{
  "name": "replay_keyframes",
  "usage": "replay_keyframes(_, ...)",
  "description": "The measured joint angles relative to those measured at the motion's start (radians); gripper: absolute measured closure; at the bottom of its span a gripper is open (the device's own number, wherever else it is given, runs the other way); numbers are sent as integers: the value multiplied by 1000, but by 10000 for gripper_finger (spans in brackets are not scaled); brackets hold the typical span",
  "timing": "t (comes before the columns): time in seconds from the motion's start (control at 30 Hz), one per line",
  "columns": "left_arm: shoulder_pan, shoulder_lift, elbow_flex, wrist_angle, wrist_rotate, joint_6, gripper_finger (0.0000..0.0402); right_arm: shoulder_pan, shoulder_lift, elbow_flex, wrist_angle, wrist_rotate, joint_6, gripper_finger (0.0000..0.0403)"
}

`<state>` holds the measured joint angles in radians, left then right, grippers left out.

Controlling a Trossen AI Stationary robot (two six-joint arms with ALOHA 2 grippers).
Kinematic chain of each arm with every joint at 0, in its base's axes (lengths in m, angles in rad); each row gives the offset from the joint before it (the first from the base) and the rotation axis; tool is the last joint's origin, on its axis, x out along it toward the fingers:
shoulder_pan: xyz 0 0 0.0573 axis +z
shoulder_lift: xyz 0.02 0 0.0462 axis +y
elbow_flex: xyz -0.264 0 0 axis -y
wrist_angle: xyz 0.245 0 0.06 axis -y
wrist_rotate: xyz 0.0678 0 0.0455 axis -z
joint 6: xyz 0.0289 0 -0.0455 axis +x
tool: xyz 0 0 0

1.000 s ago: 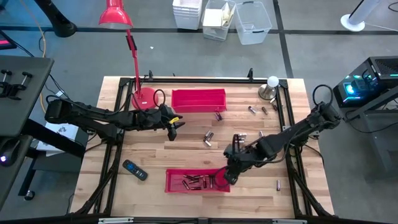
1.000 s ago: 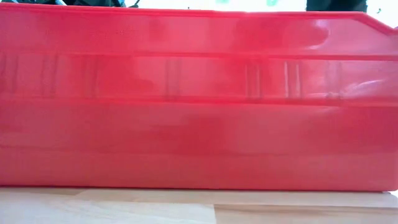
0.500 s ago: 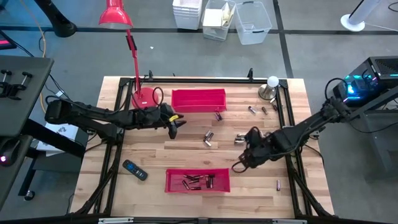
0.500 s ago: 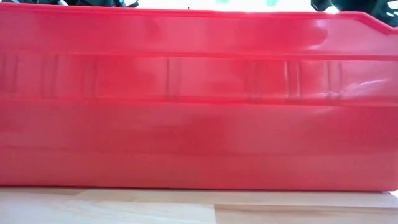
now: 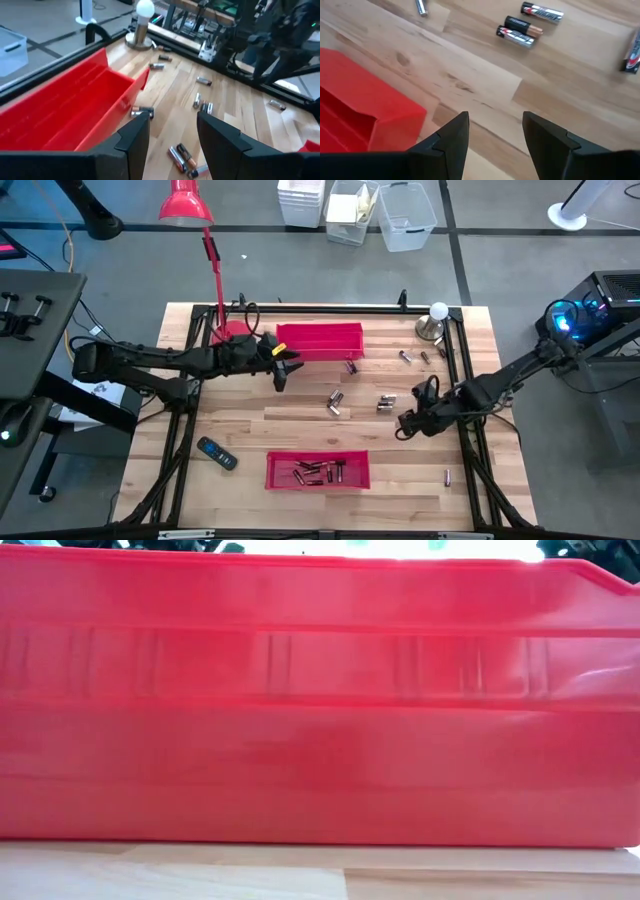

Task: Sort batteries
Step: Put the brown battery into the bottom red bin

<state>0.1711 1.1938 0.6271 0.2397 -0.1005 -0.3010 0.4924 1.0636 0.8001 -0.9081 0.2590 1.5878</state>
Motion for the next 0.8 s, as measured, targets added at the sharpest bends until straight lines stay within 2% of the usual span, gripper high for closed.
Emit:
replay_keyframes(0.27, 0, 12, 4, -6, -92, -37, 245, -12, -81, -73, 61, 23, -121, 222)
replay_keyframes(0.6, 0, 12, 4, -10, -94, -56, 245, -92, -90, -79, 100, 23, -284, 222)
replay_keyframes(0.8, 14, 12, 4, -9, -94, -60, 245, -147, -90, -79, 115, 39, -287, 222)
